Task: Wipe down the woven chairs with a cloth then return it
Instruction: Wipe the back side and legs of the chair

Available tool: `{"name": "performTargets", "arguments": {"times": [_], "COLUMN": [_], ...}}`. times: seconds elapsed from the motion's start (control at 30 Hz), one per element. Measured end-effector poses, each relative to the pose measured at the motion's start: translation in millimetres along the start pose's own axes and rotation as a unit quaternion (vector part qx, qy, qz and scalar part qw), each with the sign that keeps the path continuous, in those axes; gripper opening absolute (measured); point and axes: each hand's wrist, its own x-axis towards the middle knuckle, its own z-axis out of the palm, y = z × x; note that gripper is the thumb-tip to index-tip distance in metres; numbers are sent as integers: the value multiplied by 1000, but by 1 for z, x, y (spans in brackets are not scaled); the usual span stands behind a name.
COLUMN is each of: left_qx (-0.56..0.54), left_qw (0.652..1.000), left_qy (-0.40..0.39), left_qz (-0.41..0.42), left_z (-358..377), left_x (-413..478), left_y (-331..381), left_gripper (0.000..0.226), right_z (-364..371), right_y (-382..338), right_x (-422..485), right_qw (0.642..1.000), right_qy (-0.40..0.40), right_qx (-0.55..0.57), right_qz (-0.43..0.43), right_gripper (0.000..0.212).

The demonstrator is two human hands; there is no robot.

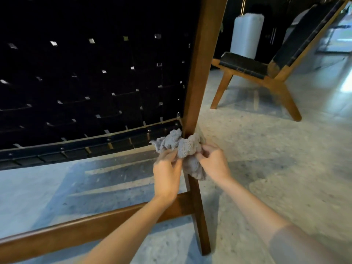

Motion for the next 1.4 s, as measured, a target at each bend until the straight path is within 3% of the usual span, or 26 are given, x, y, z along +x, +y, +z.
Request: {"name": "performTargets", "arguments": {"times": [0.1, 0.17, 0.27, 0.43, 0.53, 0.63, 0.83, 1.1, 1.23, 1.4], "left_qx": [-45, -114, -178, -226, -234, -208, -185, -130, -140, -122], "left_qw": [995, 978, 958, 941, 935, 940, 947, 960, 965, 976], "left_qy": [16, -15, -71, -152, -209, -230, -186, -157, -106, -49], "left_qz": [-89, -171, -214, -201, -165, -144, -184, -193, -193, -175], "left_z": [8, 11, 18, 20, 17, 18, 29, 29, 28, 31], "left_x": [-4, 0, 13, 37, 42, 40, 15, -58, -77, -103], "left_y": [-3, 0, -1, -18, -31, -40, -44, -44, -36, -27], "left_gripper": [38, 52, 58, 55, 52, 53, 48, 34, 45, 52], "right_z": [5, 7, 10, 28, 32, 36, 37, 34, 24, 18], "right_y": [2, -5, -23, -39, -36, -31, -17, 21, 28, 38], "right_x": [-5, -2, 8, 13, 15, 12, -11, -66, -81, -103], "right_qw": [998, 997, 992, 957, 964, 974, 977, 967, 961, 963], "right_qy": [-8, -10, -64, -71, -54, -35, -50, -122, -155, -165], "right_qx": [14, 13, 52, 237, 211, 170, 167, 93, 67, 82], "right_qz": [54, 79, 97, 151, 150, 144, 122, 203, 217, 196], "right_gripper": [34, 48, 61, 46, 17, 22, 30, 16, 26, 13]}}
